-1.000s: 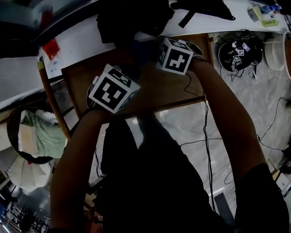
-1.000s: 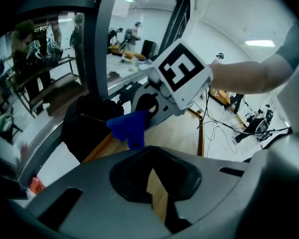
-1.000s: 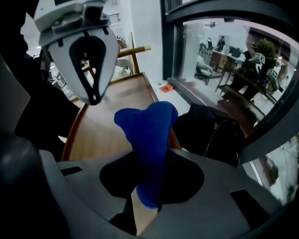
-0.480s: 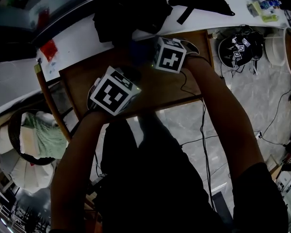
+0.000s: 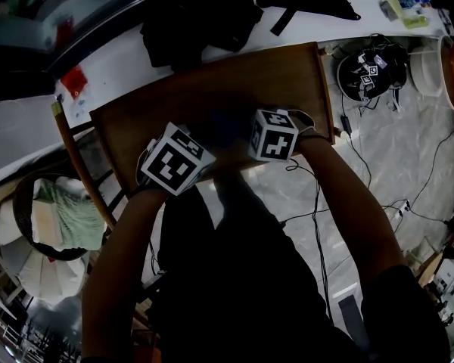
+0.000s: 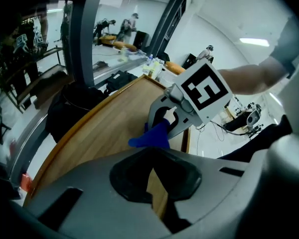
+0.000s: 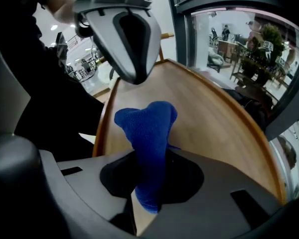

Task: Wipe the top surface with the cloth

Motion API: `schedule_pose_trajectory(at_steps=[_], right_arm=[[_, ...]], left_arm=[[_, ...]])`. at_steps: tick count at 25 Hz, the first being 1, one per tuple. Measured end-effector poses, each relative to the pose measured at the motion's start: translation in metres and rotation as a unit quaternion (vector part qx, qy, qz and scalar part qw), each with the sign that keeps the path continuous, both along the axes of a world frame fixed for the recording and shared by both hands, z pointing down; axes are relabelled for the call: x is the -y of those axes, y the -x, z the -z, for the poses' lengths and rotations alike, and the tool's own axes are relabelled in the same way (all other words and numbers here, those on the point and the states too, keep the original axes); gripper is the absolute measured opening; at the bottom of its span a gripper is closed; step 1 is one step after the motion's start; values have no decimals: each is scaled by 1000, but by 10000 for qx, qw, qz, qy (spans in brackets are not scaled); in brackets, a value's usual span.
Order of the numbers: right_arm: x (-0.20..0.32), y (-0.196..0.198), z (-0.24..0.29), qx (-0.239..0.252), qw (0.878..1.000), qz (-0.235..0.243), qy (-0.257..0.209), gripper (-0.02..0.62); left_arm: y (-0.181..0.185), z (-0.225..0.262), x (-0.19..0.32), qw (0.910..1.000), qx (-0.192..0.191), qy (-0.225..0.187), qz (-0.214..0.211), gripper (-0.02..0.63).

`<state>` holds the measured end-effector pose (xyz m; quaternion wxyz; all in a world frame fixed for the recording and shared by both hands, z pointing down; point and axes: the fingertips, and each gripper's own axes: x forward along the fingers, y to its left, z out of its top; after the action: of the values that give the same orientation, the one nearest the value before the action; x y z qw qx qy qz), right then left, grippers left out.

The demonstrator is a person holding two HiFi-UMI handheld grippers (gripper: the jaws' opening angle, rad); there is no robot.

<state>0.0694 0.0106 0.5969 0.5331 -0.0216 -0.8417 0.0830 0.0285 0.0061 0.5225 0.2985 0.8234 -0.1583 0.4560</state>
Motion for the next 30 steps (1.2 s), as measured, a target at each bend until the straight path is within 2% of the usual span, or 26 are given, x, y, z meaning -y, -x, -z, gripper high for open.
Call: schedule_pose_trajectory(at_steps=[7, 16, 22, 30], right_arm=[[-53, -10, 0, 54, 9993, -58, 368, 89], [-77, -15, 1, -54, 9981, 102, 602, 89], [-84, -16, 2, -170, 9965, 313, 751, 89], [-84, -13, 9, -153, 9929, 559, 1035, 89]], left_arm=[[-9, -9, -39, 9992, 6, 225, -329, 11], [-27, 0, -58, 9972, -138, 226, -697, 11], [-30, 4, -60, 9967, -183, 260, -751, 11], [-32, 3, -41, 9978, -263, 223, -567, 11]])
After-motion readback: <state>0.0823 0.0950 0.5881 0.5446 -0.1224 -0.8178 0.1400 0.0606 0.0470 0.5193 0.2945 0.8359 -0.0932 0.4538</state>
